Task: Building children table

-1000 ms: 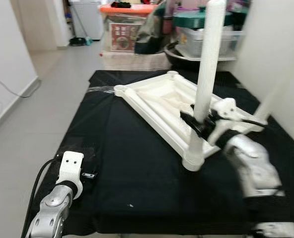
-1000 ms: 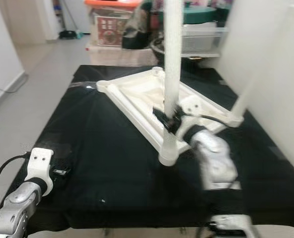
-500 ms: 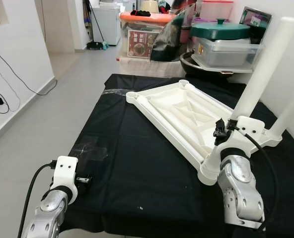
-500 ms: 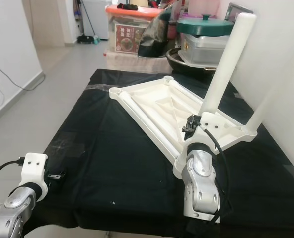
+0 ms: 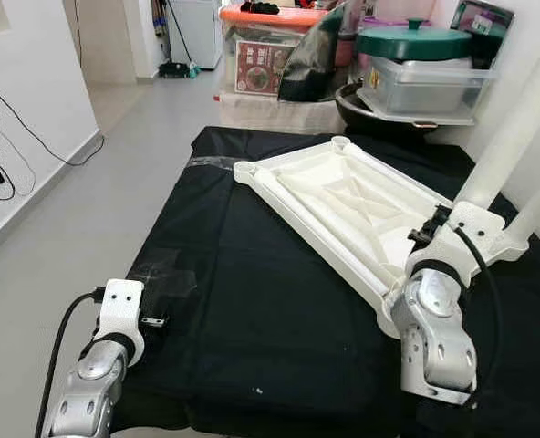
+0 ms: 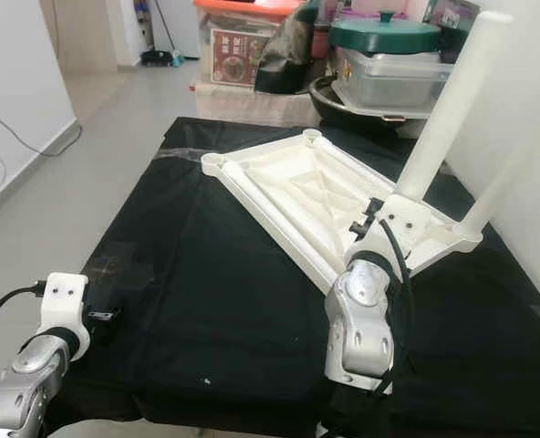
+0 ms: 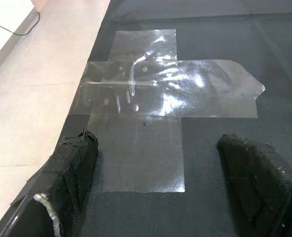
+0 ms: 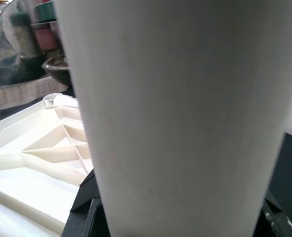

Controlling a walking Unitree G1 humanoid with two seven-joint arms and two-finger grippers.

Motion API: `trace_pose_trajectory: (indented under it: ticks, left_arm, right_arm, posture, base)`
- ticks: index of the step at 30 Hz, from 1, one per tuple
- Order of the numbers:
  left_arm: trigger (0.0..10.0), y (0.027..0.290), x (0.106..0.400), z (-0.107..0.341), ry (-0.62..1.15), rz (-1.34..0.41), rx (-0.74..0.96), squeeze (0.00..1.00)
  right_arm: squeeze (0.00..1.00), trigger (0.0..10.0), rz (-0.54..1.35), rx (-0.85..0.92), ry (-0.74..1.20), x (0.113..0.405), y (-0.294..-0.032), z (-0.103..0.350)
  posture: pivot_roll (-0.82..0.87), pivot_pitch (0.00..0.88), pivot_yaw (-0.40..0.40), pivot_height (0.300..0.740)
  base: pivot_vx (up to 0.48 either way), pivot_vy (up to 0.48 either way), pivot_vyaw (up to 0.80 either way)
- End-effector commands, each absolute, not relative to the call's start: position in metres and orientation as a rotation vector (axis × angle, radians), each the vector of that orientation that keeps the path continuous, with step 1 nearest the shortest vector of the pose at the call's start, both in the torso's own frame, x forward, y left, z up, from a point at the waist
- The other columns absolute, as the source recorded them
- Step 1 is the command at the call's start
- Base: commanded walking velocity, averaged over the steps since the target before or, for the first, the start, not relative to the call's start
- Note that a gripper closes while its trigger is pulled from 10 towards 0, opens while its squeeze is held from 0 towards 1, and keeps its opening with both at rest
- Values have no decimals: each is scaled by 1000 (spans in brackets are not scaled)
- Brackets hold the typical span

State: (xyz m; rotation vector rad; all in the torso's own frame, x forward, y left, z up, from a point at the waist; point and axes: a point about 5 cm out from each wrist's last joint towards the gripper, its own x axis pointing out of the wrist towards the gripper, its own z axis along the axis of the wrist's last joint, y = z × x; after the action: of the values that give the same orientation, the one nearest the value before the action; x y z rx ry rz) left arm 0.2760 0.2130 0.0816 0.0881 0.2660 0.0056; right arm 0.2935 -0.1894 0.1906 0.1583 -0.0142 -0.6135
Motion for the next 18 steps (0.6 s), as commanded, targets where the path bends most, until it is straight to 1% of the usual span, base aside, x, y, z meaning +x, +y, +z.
trace_pose_trajectory:
  ticks: [1, 3, 8, 9, 10, 12, 13, 17, 18]
  left_arm:
    - [10000, 213, 275, 77, 292, 10, 86, 0]
    - [10000, 213, 276, 77, 291, 6, 89, 0]
    - [10000, 212, 277, 77, 292, 1, 92, 0]
    - [10000, 212, 277, 76, 292, -1, 93, 0]
    - [10000, 211, 277, 76, 292, -3, 93, 0]
    - [10000, 211, 277, 76, 293, -4, 93, 0]
    - [10000, 211, 277, 76, 293, -8, 94, 0]
    - [10000, 210, 278, 76, 294, -11, 95, 0]
    - [10000, 210, 278, 74, 296, -13, 95, 0]
  right_arm:
    - [0, 10000, -582, 242, 178, 289, -179, 155]
    - [0, 10000, -542, 235, 162, 289, -174, 162]
    - [0, 10000, -539, 245, 125, 289, -175, 170]
    - [141, 10000, -539, 250, 107, 288, -176, 174]
    - [694, 10000, -536, 252, 93, 288, -176, 177]
    - [694, 10000, -535, 252, 79, 288, -176, 180]
    - [937, 10000, -532, 254, 62, 287, -176, 186]
    - [945, 10000, -527, 252, 43, 287, -176, 190]
    - [945, 10000, -525, 235, 2, 286, -177, 199]
  posture:
    - [74, 0, -32, 740]
    - [70, 0, -28, 740]
    - [65, 0, -24, 740]
    - [60, 0, -21, 740]
    - [59, 0, -21, 740]
    - [57, 0, -20, 740]
    - [55, 0, -20, 740]
    - [52, 0, -19, 740]
    - [50, 0, -21, 740]
  base:
    - [0, 0, 0]
    - [0, 0, 0]
    - [0, 0, 0]
    - [0, 0, 0]
    - [0, 0, 0]
    - [0, 0, 0]
    - [0, 0, 0]
    - [0, 0, 0]
    - [0, 0, 0]
